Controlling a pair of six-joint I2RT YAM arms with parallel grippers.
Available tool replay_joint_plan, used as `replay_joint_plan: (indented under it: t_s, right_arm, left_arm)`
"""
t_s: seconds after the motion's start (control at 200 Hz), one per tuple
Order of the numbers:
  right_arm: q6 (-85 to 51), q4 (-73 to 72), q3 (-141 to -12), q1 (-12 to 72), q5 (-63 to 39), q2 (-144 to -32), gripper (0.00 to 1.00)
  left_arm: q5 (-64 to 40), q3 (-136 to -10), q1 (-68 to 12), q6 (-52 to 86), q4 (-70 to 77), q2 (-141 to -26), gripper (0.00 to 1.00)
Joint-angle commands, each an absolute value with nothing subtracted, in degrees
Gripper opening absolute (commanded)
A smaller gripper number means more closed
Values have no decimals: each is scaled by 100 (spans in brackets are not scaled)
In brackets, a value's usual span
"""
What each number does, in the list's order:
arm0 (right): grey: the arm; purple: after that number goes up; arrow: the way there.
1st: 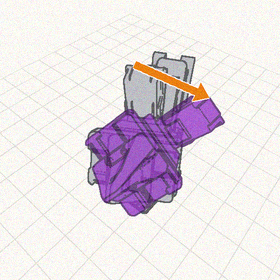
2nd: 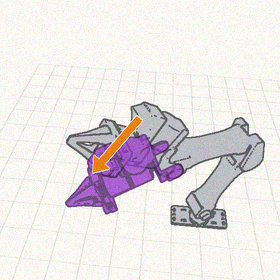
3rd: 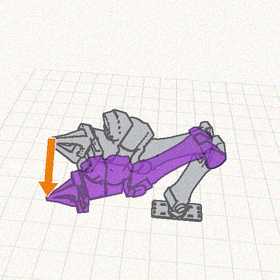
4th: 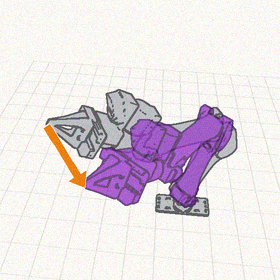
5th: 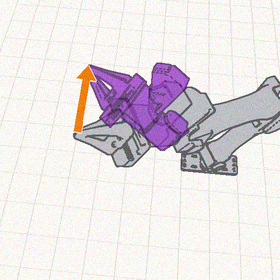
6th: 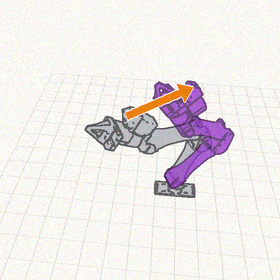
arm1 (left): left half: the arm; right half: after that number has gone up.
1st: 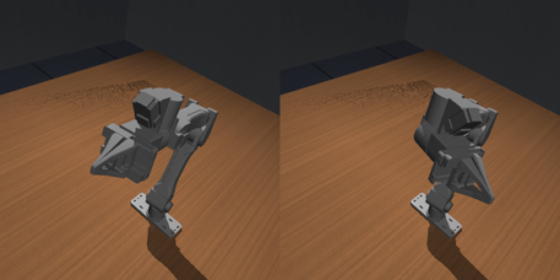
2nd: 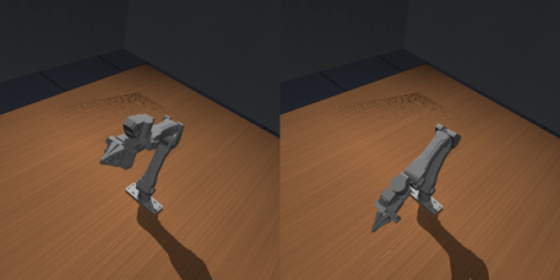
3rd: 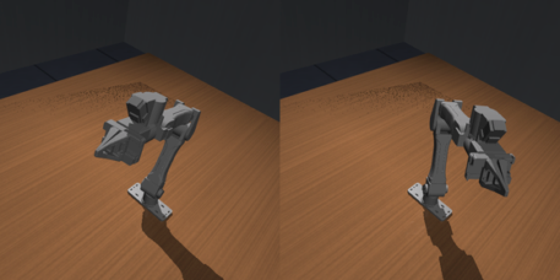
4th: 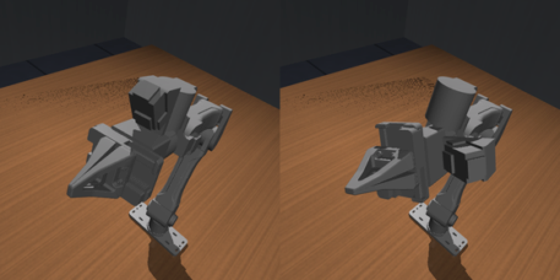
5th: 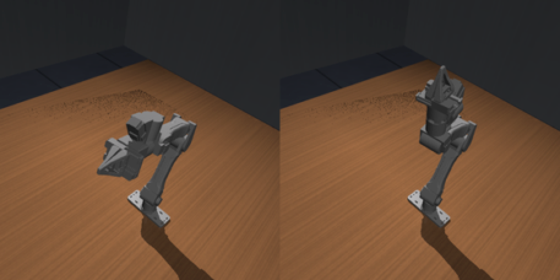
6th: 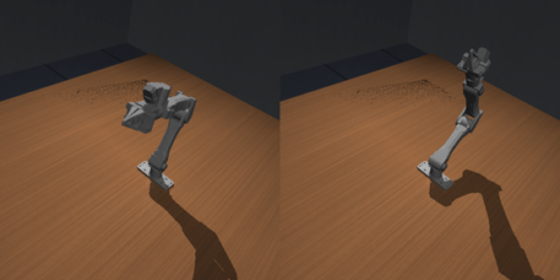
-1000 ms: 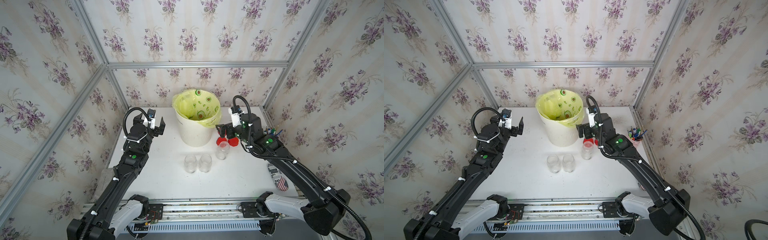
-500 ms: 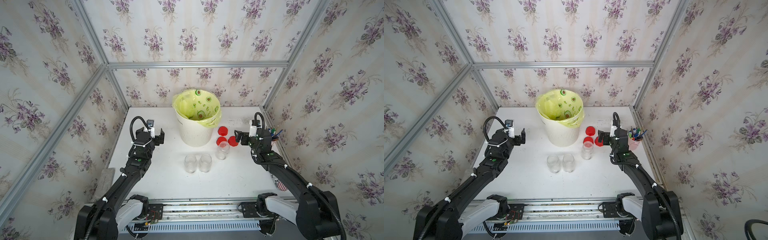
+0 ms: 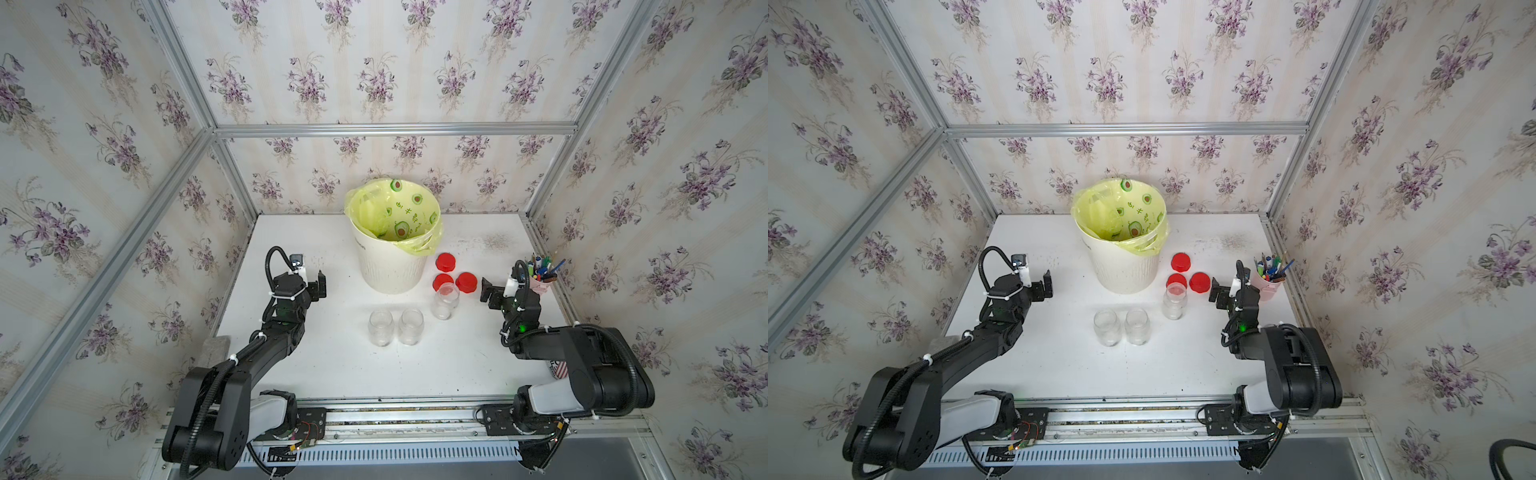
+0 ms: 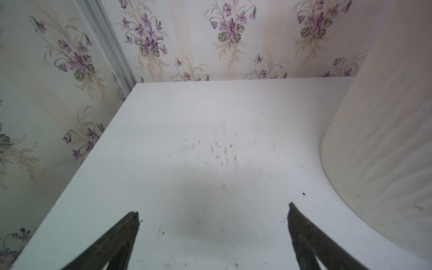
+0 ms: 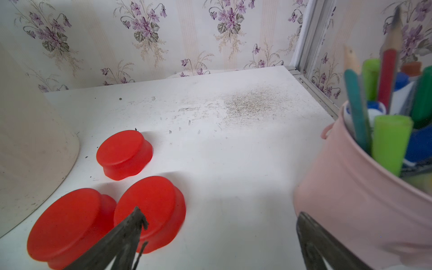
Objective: Empty moldy tea leaves from jars
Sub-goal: Reset both arms
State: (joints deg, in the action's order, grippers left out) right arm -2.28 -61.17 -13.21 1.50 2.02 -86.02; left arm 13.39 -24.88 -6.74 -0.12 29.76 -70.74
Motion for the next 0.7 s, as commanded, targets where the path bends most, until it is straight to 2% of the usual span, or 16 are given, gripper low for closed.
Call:
replay_joint_plan:
  t_s: [0.0, 0.15, 0.215, 0.275, 0.52, 0.699]
  right_arm:
    - [-90, -7211, -1270, 135, 5, -8754, 100]
    - [-89, -7047, -1346, 132, 36, -8762, 100]
    - [-88, -7184, -1312, 141, 25, -8797, 100]
    - [-88, -7145, -1328, 141, 31, -8777, 100]
    - [-54, -7137, -1331, 167, 27, -8772, 100]
    - [-57, -7116, -1342, 167, 26, -8779, 100]
  left_arm:
    - [1344, -2474, -659, 70, 3478, -7115, 100]
    - [1130, -2360, -666, -14, 3315, -6988, 100]
    - [1320, -2348, -643, 5, 3512, -7205, 100]
    - [1087, -2509, -642, -92, 3288, -7424, 100]
    - [1042, -2475, -681, -182, 4280, -8657, 100]
    - [873, -2420, -677, -223, 4381, -8677, 100]
